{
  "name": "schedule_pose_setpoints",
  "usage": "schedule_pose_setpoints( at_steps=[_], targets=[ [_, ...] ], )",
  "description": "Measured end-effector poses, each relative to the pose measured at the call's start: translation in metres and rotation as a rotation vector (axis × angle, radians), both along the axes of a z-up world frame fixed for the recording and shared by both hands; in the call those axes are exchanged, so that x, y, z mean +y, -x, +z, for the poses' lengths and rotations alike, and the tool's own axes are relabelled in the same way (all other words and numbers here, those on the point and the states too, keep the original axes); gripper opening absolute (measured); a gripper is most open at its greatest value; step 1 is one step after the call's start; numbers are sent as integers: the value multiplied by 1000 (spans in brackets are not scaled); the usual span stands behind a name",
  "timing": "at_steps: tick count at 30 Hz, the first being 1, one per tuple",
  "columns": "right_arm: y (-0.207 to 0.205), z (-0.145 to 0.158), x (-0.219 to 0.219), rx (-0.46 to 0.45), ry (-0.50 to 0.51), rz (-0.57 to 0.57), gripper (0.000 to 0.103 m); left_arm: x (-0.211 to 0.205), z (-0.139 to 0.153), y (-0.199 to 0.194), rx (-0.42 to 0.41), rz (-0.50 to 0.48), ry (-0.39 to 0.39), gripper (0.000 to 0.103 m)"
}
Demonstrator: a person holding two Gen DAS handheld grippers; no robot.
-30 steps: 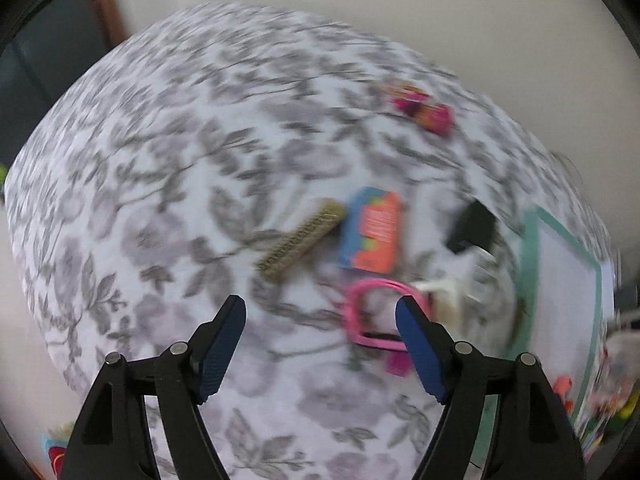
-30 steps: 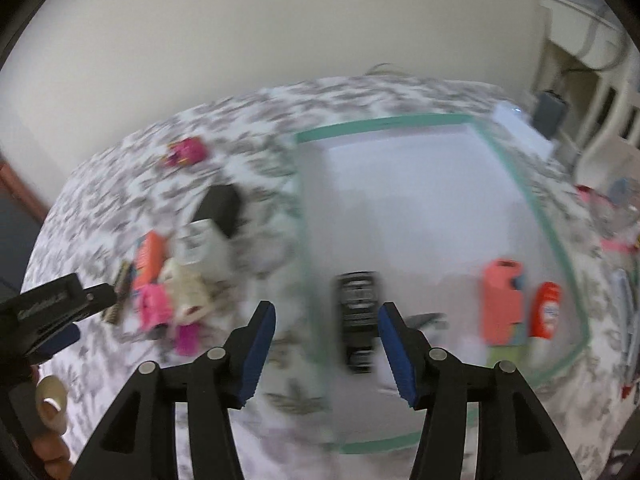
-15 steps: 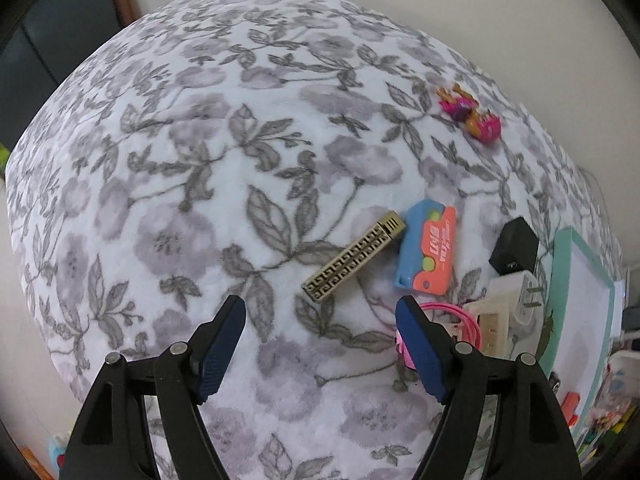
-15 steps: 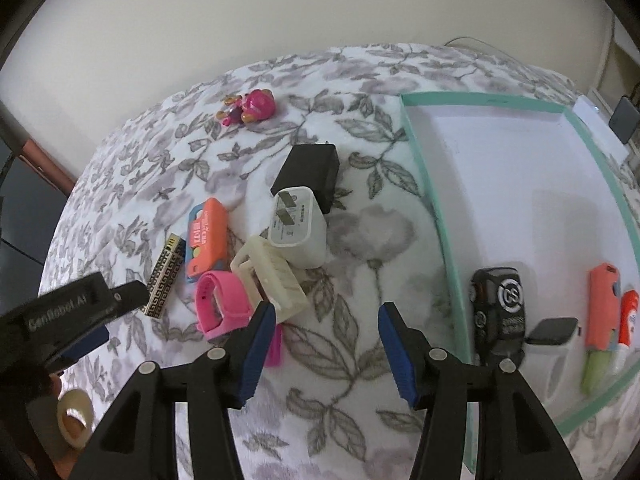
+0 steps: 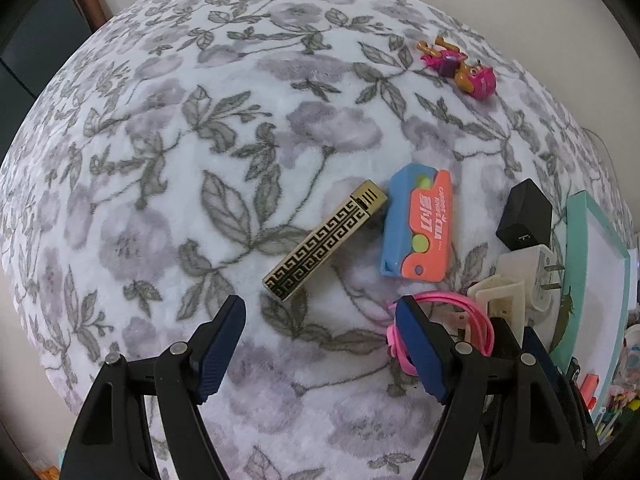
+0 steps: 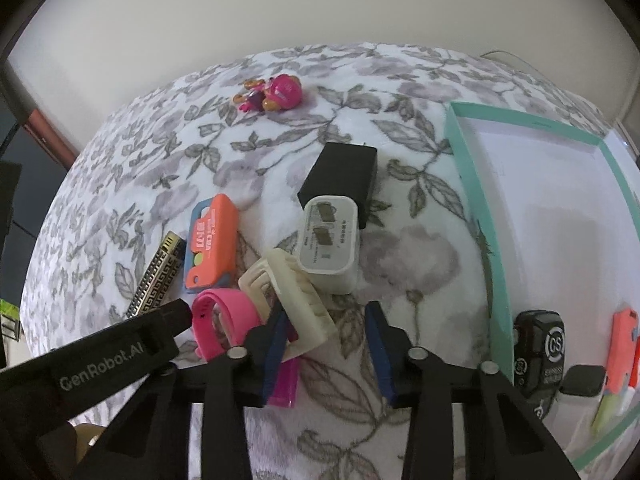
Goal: Organize rigid objects
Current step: 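Lower the right gripper onto the cream plastic frame and grasp it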
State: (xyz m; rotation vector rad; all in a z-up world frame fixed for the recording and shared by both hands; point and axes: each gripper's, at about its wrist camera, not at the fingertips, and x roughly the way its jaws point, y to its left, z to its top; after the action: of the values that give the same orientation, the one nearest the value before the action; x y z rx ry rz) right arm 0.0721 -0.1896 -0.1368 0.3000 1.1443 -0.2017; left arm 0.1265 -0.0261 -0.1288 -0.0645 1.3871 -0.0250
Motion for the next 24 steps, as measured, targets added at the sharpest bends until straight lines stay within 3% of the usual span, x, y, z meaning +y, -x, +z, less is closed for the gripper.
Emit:
schedule_pose_setpoints(
  at_steps=[4, 12, 24],
  targets=[
    [1, 0, -1, 5, -7, 7, 27, -1, -3, -1, 13, -5, 19, 78],
    [6, 0, -4, 17, -26, 8, 27, -11, -11, 6, 27, -38, 44, 78],
    [16, 1, -11, 33, -42, 20, 27, -49, -24, 17, -8, -113, -14, 78]
  ],
)
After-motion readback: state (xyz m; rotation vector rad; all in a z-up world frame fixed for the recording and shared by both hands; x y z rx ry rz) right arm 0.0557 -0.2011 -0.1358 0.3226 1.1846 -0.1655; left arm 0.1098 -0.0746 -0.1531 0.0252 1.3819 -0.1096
